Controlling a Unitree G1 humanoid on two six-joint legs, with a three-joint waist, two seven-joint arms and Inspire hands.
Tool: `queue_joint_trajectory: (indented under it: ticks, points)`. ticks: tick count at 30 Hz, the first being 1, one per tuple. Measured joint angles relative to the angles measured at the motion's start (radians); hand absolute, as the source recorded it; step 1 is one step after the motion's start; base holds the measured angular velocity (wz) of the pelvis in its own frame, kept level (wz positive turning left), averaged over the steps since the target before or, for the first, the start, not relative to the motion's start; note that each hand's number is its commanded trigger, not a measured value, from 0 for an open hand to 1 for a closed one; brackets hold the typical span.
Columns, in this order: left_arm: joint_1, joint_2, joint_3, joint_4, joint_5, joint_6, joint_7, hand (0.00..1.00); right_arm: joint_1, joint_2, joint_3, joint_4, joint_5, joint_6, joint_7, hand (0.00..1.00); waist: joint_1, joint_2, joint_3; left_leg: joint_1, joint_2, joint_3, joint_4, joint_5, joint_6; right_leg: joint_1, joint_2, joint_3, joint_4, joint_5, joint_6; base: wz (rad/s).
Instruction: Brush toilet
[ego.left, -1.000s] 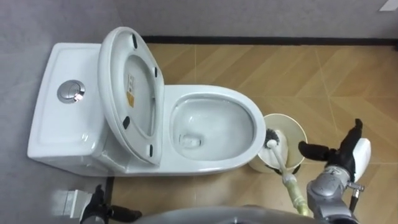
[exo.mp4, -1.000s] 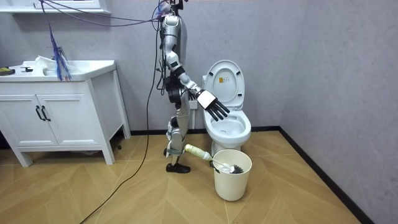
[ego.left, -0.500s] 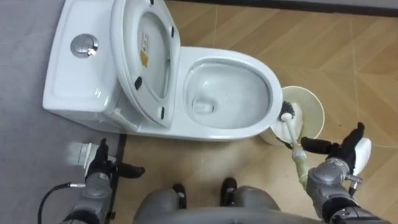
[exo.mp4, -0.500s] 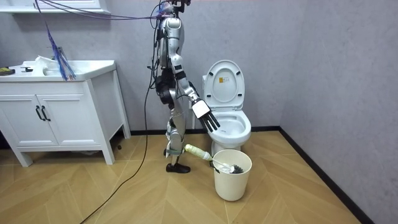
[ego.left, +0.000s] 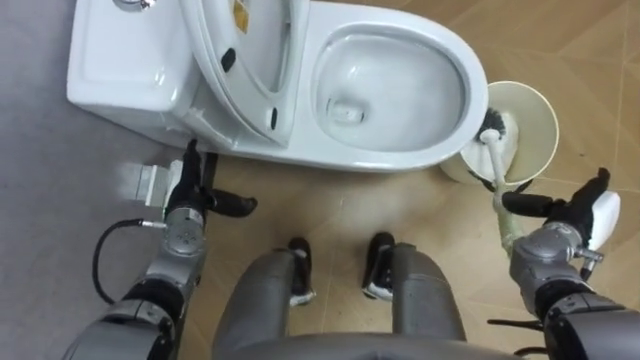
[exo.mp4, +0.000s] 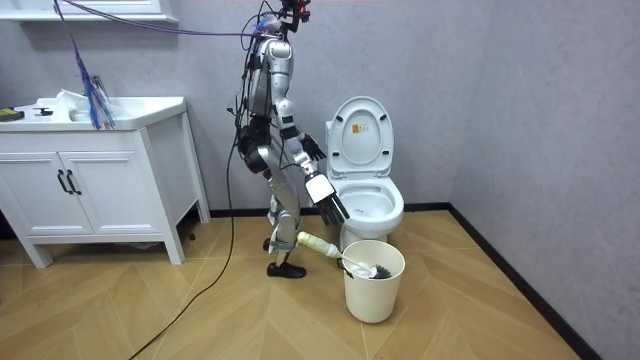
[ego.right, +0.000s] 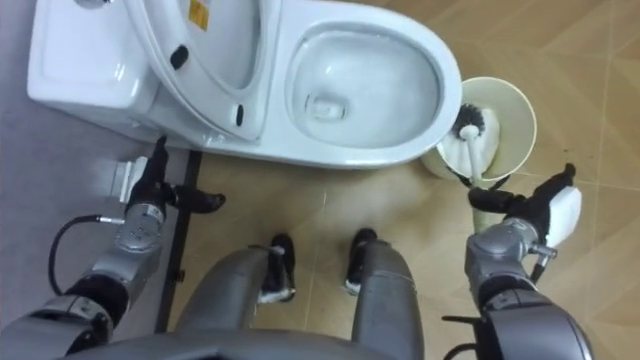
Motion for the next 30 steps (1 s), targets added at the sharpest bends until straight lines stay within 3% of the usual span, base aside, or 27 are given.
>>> queue_joint_trajectory:
  ticks: [3, 7, 13, 16, 22, 30]
  points:
    - [-0.018, 0.005, -0.017, -0.016, 0.000, -0.002, 0.006, 0.00, -0.001, -0.014, 0.008, 0.000, -0.001, 0.001, 0.013, 0.00, 0.000, -0.003, 0.0037, -0.084, 0.002, -0.018, 0.123, -0.049, -0.004, -0.075, -0.003, 0.006, 0.108, -0.043, -0.002, 0.05]
    - [-0.015, 0.014, -0.034, -0.064, -0.022, -0.003, 0.006, 0.00, -0.009, -0.035, 0.015, 0.000, 0.005, 0.015, 0.047, 0.00, 0.003, -0.015, 0.0117, -0.201, 0.004, -0.020, 0.297, -0.116, -0.002, -0.194, -0.034, 0.017, 0.285, -0.109, -0.013, 0.03]
    - [-0.042, 0.017, -0.072, -0.101, -0.038, -0.001, -0.003, 0.00, -0.062, -0.058, 0.077, 0.016, 0.089, 0.043, 0.116, 0.00, 0.000, -0.015, 0.0118, -0.356, 0.002, -0.031, 0.486, -0.168, -0.001, -0.343, -0.056, 0.025, 0.469, -0.166, -0.026, 0.06]
    - [-0.067, 0.019, -0.116, -0.110, -0.038, -0.001, -0.024, 0.00, -0.087, -0.063, 0.088, 0.048, 0.132, 0.050, 0.152, 0.00, 0.000, -0.013, 0.0120, -0.409, 0.003, -0.038, 0.544, -0.180, -0.005, -0.389, -0.060, 0.027, 0.521, -0.178, -0.028, 0.07]
    - [-0.073, 0.024, -0.135, -0.141, -0.044, 0.008, -0.047, 0.00, -0.089, -0.074, 0.117, 0.055, 0.228, 0.056, 0.202, 0.00, -0.001, -0.005, 0.0118, -0.496, 0.002, -0.041, 0.611, -0.187, -0.003, -0.473, -0.072, 0.028, 0.586, -0.188, -0.028, 0.03]
    - [-0.081, 0.035, -0.173, -0.145, -0.135, 0.008, -0.062, 0.00, -0.090, -0.077, 0.146, 0.064, 0.235, 0.073, 0.246, 0.00, 0.001, 0.003, 0.0111, -0.542, 0.000, -0.031, 0.630, -0.189, -0.001, -0.524, -0.090, 0.029, 0.614, -0.194, -0.040, 0.02]
